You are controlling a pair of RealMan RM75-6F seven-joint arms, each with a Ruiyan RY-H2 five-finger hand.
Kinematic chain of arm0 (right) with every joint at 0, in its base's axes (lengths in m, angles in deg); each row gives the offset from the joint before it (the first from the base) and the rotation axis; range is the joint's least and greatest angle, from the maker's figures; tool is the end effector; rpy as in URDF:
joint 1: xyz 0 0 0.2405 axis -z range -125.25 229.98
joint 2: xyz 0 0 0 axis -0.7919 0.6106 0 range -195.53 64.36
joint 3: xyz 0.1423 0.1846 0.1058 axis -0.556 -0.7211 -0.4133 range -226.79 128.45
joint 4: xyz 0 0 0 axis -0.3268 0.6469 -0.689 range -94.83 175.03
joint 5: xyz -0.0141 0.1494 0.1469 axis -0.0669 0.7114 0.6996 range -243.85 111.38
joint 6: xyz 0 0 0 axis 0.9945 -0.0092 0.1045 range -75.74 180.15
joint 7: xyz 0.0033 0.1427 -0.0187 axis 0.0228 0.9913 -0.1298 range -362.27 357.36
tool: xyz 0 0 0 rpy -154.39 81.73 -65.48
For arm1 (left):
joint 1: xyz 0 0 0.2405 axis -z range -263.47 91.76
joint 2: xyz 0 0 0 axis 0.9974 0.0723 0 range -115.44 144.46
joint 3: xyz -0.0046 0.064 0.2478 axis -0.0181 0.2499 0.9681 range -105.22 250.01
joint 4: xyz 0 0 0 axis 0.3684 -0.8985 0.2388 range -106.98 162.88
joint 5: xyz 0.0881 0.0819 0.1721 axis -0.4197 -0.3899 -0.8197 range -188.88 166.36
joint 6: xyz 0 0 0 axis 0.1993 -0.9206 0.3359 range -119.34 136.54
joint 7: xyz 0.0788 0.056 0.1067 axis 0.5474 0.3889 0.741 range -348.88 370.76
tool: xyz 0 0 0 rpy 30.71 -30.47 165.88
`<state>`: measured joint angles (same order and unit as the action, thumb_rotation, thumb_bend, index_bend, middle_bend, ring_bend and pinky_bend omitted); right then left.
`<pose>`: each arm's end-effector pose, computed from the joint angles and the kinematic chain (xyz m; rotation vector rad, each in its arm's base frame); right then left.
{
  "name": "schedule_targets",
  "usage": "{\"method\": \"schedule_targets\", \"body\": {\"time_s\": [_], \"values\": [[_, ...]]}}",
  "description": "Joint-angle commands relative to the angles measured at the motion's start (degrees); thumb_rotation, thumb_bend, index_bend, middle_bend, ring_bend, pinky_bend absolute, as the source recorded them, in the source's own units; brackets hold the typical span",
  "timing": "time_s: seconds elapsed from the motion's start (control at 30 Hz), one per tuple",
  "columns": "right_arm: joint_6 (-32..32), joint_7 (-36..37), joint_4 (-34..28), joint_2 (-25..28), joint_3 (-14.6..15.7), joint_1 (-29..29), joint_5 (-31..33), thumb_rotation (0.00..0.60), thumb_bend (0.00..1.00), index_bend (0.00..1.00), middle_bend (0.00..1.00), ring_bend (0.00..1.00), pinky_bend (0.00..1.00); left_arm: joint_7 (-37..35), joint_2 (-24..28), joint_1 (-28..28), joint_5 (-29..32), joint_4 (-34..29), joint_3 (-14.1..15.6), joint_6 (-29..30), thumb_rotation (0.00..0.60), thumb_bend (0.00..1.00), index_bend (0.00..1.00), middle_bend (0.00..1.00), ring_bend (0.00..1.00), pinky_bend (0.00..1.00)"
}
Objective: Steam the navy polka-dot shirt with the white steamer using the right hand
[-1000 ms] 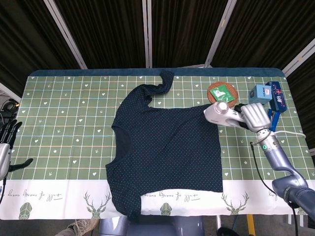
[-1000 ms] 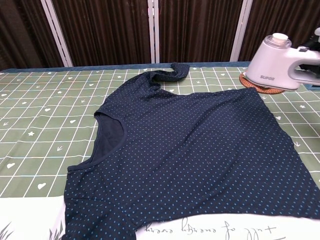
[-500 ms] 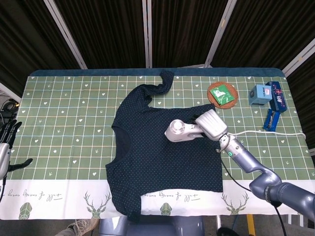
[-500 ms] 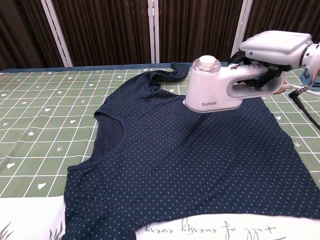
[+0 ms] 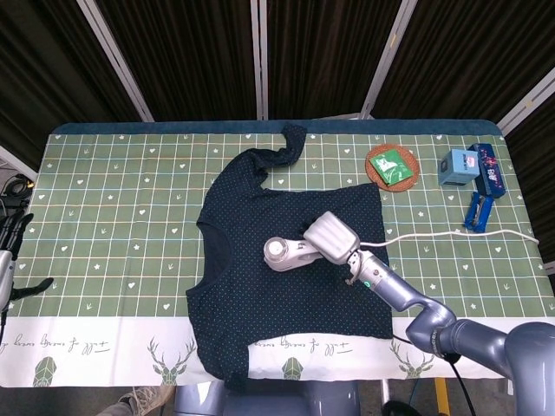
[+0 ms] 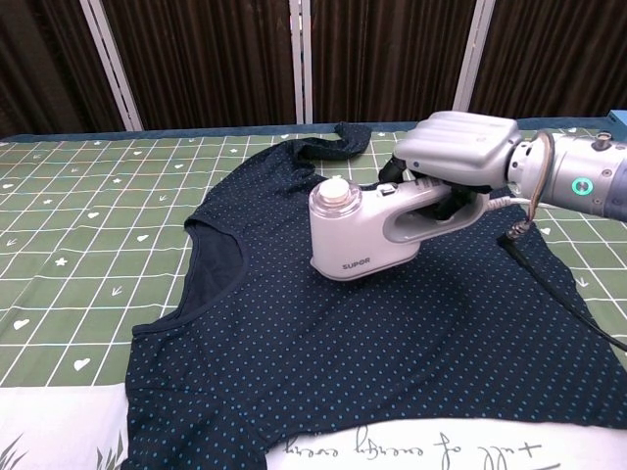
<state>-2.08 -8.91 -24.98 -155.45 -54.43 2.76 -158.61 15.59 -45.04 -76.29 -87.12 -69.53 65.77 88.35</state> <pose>-0.1364 -0.3777 -0.0155 2.1714 -0.3708 0.9414 -0.3038 0.2174 0.1818 -1.3267 -0.9042 -0.8310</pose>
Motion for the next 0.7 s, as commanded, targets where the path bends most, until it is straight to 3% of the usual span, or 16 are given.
{"method": "schedule_targets", "body": {"time_s": [0.03,0.7], "values": [[-0.29,0.60,1.45,-1.11,0.87,0.34,-0.07,0.600,0.87,0.66,0.59,0.64,0.88,-0.06,0.00,-0.01,-0.11,0.10,0.09,-0.05,0.600,0.00,0.00,0.00,0.00,0.00],[-5.26,0.21,11.66,-1.88,7.27,2.75,-5.54,0.600,0.87,0.66,0.59,0.64,0.88,-0.03,-0.07,0.07,-0.42,0.15,0.18,-0.02,0.600,0.00,0.00,0.00,0.00,0.00]]}}
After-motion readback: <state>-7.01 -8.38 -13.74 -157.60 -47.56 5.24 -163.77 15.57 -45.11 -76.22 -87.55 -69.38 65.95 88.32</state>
